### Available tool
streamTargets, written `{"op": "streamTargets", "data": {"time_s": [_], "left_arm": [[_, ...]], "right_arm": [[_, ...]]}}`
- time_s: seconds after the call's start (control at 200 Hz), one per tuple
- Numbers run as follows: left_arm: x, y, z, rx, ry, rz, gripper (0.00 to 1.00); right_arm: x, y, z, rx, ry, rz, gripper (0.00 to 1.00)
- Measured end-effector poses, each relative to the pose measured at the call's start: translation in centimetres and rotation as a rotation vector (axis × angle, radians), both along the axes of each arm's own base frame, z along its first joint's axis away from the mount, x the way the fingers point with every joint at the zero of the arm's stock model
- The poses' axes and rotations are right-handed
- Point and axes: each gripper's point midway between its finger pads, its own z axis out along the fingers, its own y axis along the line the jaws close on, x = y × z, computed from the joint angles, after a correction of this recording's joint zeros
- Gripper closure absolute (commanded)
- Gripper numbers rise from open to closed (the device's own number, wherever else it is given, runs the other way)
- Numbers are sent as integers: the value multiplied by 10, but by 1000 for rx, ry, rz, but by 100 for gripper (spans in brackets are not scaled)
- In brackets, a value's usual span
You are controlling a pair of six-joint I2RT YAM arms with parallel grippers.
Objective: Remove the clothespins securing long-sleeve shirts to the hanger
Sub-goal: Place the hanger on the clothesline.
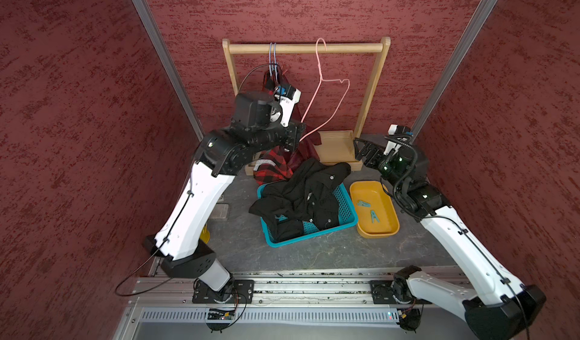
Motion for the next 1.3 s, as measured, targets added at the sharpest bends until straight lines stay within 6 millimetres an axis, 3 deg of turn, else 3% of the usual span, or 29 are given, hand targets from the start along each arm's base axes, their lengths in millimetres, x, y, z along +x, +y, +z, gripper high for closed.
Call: {"op": "streamTargets", "data": {"time_s": [0.13, 0.291, 0.596, 0.882, 1.012, 1.297], "left_arm": [[34, -23, 7, -50, -17, 24, 100], [59, -35, 4, -93, -19, 50, 100], [94, -33, 0, -162, -11, 95, 100], [132, -33, -33, -178, 60, 117, 100], [141, -34, -46, -183, 93, 112, 100], [139, -41, -49, -193, 112, 80, 100]], "right_arm": [[-7, -3, -8, -5, 13, 1, 1], [-12, -3, -19, -6, 31, 8, 1], [-15, 2, -30, 7, 60, 38, 1], [-16, 5, -33, 26, 72, 55, 1], [-16, 6, -35, 32, 79, 57, 1], [-17, 6, -52, 41, 118, 56, 1]]}}
